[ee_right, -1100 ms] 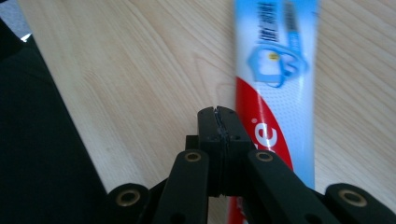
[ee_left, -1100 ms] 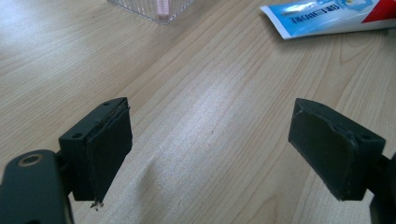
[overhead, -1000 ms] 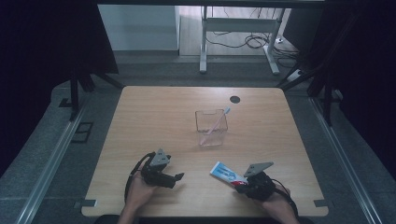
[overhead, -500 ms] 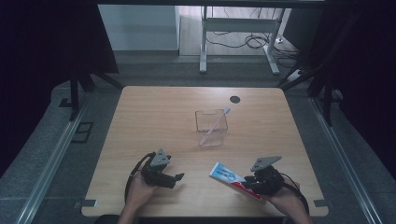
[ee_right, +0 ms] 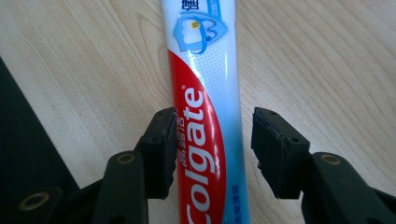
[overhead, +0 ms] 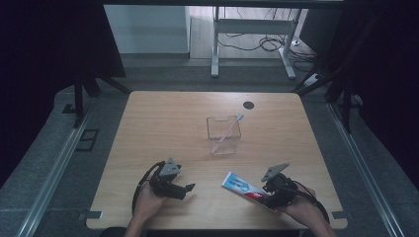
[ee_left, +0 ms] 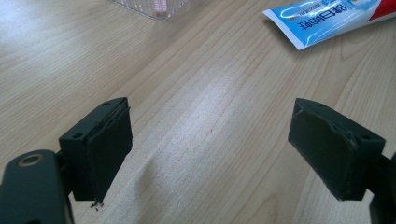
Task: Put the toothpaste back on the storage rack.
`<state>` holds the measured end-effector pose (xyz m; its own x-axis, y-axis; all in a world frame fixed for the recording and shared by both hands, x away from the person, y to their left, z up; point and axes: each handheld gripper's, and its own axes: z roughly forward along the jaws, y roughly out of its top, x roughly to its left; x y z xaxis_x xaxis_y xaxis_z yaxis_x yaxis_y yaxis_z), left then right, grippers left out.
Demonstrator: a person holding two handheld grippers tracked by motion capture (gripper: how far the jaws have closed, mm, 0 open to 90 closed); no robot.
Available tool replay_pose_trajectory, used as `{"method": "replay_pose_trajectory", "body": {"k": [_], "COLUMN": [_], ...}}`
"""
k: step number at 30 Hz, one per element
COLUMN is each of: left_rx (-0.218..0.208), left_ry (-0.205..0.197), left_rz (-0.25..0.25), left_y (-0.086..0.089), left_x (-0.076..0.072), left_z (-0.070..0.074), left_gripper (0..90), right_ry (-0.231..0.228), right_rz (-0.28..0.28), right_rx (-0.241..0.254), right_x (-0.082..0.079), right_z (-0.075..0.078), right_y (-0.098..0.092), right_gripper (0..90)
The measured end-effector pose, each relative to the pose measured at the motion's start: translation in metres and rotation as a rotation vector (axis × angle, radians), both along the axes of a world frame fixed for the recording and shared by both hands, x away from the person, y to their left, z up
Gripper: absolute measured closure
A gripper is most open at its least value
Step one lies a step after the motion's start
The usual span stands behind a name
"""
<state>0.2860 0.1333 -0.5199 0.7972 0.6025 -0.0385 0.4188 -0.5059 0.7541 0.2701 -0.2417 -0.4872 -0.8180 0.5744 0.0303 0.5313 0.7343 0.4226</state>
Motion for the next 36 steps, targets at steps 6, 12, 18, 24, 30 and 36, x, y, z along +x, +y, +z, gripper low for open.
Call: {"method": "replay_pose_trajectory", "body": {"k": [6,12,18,24,30,36], "left_rx": [0.004,0.012,0.016,0.018,0.019,0.016], "left_ry": [0.005,0.009,0.014,0.013,0.020,0.027], "left_rz": [0.000,-0.005,-0.003,-0.003,0.000,0.005], "left_y": [0.000,-0.001,-0.001,-0.001,0.000,0.000], "left_x": [0.000,0.001,0.001,0.001,0.001,0.001], "left_z": [-0.001,-0.002,-0.002,-0.002,-0.003,-0.004], "left_gripper": [13.7,13.7,13.7,13.7,13.7,13.6], "right_ry": [0.017,0.027,0.038,0.041,0.031,0.020], "right_rz": [0.015,0.029,0.040,0.025,0.004,0.001], "right_rx": [-0.025,-0.054,-0.095,-0.101,-0.080,-0.074], "right_x": [0.006,0.011,0.015,0.015,0.013,0.011], "right_z": [-0.007,-0.012,-0.013,-0.008,-0.006,-0.006], "right_y": [0.011,0.024,0.032,0.033,0.031,0.029], "right_gripper": [49.0,49.0,53.0,66.5,70.0,70.5]}}
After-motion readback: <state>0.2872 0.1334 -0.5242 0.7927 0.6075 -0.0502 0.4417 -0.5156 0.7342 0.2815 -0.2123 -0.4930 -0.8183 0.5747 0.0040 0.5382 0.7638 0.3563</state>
